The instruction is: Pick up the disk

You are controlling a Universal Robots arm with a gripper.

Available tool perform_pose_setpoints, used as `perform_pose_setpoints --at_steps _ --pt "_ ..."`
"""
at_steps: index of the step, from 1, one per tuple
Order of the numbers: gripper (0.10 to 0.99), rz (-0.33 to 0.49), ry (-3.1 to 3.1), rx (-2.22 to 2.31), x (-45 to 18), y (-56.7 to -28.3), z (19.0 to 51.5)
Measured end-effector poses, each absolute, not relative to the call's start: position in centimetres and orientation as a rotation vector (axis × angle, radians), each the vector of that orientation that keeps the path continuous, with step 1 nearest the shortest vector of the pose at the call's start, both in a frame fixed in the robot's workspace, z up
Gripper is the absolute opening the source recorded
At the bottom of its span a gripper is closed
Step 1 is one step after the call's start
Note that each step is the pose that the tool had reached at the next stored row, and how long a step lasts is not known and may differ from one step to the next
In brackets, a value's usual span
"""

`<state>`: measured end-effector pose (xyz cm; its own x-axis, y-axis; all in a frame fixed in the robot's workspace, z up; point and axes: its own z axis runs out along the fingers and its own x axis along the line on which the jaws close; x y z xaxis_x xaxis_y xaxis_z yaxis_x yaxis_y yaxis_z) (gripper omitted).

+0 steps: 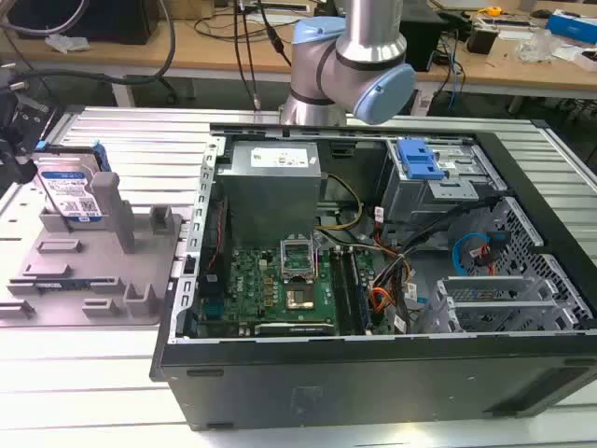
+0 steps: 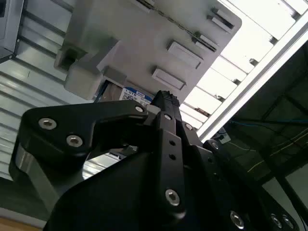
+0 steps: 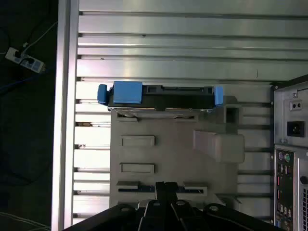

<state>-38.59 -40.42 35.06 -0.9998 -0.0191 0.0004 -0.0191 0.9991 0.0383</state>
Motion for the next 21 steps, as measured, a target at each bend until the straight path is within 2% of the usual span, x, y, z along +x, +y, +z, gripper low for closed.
perform_pose_setpoints --at_steps 14,21 --pt "0.106 -0.060 -3.140 0.046 -38.59 -40.42 35.06" --pt "0.106 -0.059 -3.123 0.299 -38.59 -40.42 35.01"
